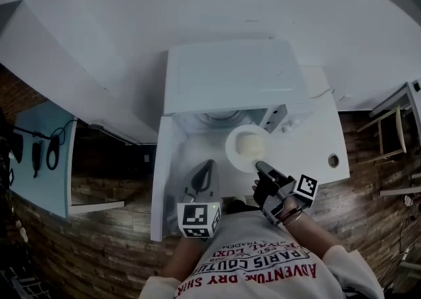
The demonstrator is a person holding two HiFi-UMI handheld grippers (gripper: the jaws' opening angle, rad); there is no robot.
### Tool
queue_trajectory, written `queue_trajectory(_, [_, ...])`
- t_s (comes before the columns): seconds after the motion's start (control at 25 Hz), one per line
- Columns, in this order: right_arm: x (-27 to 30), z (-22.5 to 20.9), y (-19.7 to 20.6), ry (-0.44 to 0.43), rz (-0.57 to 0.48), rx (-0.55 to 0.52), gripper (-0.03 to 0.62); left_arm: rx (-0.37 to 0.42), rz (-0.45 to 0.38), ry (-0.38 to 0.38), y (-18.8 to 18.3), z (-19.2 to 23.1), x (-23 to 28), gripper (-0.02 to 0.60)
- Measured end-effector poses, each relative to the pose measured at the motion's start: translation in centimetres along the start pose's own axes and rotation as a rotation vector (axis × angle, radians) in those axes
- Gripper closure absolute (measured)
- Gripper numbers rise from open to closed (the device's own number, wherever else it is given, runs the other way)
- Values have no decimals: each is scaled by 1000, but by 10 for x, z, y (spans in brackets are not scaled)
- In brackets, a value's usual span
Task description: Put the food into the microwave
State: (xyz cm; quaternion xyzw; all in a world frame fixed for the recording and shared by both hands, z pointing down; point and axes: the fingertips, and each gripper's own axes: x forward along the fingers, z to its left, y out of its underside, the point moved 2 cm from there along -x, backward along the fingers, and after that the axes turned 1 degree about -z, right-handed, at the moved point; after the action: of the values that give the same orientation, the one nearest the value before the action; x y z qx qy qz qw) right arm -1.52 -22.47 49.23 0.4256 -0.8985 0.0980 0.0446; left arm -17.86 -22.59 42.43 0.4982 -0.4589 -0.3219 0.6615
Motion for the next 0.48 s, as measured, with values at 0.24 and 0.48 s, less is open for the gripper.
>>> queue_trajectory(0.24, [27,-4,-25,-11,54,-27,568,-23,28,-41,8,1,30,574])
queue_trajectory(0.48, [55,-17,-47,-48,39,-61,568,-21,39,-63,20,3,55,575])
